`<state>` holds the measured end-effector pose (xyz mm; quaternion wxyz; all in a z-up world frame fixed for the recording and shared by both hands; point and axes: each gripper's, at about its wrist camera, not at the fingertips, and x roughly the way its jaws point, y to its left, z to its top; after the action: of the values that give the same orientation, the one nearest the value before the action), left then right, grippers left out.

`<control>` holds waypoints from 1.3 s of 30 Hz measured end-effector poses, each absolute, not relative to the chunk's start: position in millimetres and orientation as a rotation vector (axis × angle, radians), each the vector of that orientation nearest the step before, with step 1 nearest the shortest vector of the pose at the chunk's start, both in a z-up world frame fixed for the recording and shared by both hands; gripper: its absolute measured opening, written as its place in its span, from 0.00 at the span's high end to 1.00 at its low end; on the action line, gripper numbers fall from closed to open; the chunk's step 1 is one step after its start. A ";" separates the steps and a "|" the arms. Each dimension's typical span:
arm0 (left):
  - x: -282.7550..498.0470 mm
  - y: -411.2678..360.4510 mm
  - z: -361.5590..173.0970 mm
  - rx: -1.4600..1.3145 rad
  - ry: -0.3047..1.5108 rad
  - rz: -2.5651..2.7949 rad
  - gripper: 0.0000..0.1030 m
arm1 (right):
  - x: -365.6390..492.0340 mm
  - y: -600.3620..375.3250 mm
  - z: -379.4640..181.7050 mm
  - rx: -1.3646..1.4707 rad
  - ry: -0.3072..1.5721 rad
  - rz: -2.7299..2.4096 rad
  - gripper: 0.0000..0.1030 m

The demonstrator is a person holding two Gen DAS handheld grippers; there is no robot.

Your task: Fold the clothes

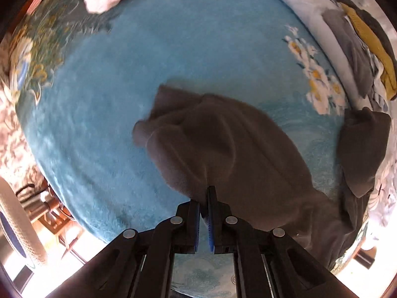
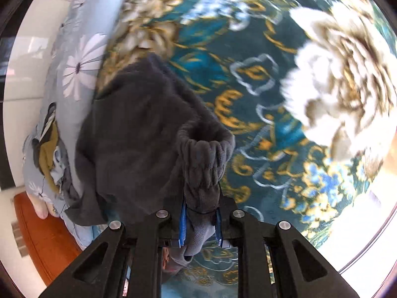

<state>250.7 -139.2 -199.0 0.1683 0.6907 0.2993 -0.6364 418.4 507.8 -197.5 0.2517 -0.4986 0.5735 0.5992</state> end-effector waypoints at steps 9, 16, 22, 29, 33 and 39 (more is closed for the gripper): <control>252.9 -150.5 -201.9 2.000 0.915 -1.832 0.89 | 410.8 518.5 -186.6 -1.423 1.443 1.683 0.82; 270.9 -169.5 -224.8 1.883 1.179 -1.701 0.62 | 401.5 515.1 -194.3 -1.481 1.419 1.629 0.82; 282.9 -189.1 -240.4 1.690 1.488 -1.629 0.57 | 389.1 515.1 -189.5 -1.547 1.361 1.610 0.82; 283.4 -210.8 -246.9 1.571 1.573 -1.628 0.44 | 381.7 509.8 -193.9 -1.598 1.311 1.557 0.81; 286.2 -215.0 -261.0 1.468 1.700 -1.526 0.46 | 378.0 508.3 -192.8 -1.622 1.273 1.550 0.81; 288.0 -205.1 -262.8 1.396 1.754 -1.443 0.79 | 374.3 506.8 -193.0 -1.634 1.249 1.516 0.80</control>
<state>288.0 -205.1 -262.8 0.2358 0.5088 0.6394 -0.5260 374.3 506.8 -193.0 0.2891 -0.6122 0.4680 0.5680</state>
